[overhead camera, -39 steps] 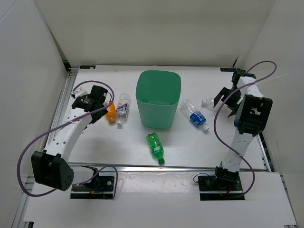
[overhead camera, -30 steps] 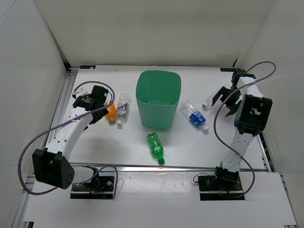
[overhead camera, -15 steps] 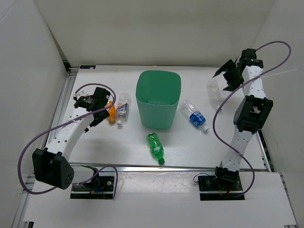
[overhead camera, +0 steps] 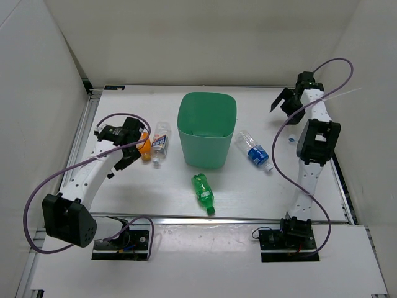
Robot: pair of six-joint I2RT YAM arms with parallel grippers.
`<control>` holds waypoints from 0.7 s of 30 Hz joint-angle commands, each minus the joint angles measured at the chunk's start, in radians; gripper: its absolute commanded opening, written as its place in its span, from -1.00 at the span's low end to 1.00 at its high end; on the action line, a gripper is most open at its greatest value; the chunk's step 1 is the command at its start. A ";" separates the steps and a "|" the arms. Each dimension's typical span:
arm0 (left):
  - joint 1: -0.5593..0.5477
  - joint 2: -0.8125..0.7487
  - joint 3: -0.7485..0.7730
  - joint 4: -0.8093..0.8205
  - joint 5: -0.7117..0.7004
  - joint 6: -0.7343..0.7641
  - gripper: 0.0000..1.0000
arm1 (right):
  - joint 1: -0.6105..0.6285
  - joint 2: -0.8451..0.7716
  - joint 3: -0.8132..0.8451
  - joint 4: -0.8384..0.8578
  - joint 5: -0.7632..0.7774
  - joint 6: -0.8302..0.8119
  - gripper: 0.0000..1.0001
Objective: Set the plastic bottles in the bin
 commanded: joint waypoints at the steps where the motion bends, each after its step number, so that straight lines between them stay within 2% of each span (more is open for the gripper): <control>1: -0.009 -0.004 0.042 -0.054 -0.024 -0.026 1.00 | -0.020 0.056 0.000 -0.013 0.074 -0.041 1.00; 5: -0.009 -0.004 0.042 -0.063 -0.024 -0.037 1.00 | -0.020 0.066 0.009 -0.013 0.053 -0.030 1.00; 11: -0.009 0.023 0.031 -0.052 0.007 -0.066 1.00 | -0.020 -0.038 0.039 0.022 -0.045 0.011 1.00; 17: -0.032 0.086 0.057 -0.020 0.016 -0.043 1.00 | -0.029 -0.217 -0.043 0.071 0.100 0.098 1.00; 21: -0.051 0.108 0.079 0.012 0.016 -0.021 1.00 | -0.048 -0.265 -0.063 -0.005 0.235 0.157 1.00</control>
